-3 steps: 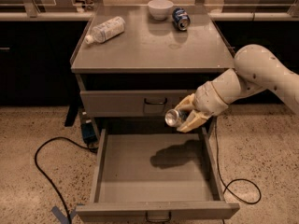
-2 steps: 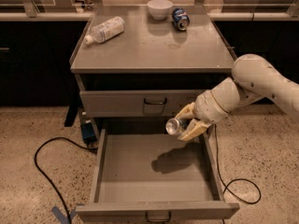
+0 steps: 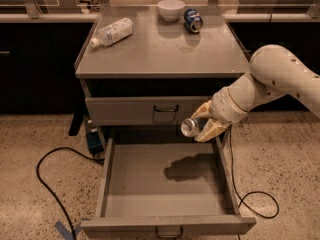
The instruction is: Place redbull can into middle drawer
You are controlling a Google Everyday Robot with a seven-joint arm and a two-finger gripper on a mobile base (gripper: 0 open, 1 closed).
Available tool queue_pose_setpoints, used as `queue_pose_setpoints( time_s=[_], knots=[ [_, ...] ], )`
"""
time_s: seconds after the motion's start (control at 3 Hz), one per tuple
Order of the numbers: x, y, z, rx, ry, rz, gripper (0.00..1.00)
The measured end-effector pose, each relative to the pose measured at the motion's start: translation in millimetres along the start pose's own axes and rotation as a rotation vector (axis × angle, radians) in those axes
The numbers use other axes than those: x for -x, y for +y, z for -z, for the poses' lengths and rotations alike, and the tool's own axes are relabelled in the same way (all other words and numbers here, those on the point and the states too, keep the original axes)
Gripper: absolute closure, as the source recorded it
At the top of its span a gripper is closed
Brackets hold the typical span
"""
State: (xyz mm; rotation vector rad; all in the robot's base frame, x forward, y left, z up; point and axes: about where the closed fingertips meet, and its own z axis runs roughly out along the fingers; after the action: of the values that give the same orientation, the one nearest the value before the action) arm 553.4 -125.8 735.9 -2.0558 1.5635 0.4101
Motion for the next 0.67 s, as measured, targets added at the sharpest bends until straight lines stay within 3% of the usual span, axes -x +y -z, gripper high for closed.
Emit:
queue_pose_setpoints(
  time_s=[0.33, 0.67],
  knots=[
    [0.0, 0.0, 0.0, 0.0, 0.0, 0.0, 1.0],
    [-22.6, 20.7, -42.1, 0.057, -0.031, -0.042, 1.0]
  ],
)
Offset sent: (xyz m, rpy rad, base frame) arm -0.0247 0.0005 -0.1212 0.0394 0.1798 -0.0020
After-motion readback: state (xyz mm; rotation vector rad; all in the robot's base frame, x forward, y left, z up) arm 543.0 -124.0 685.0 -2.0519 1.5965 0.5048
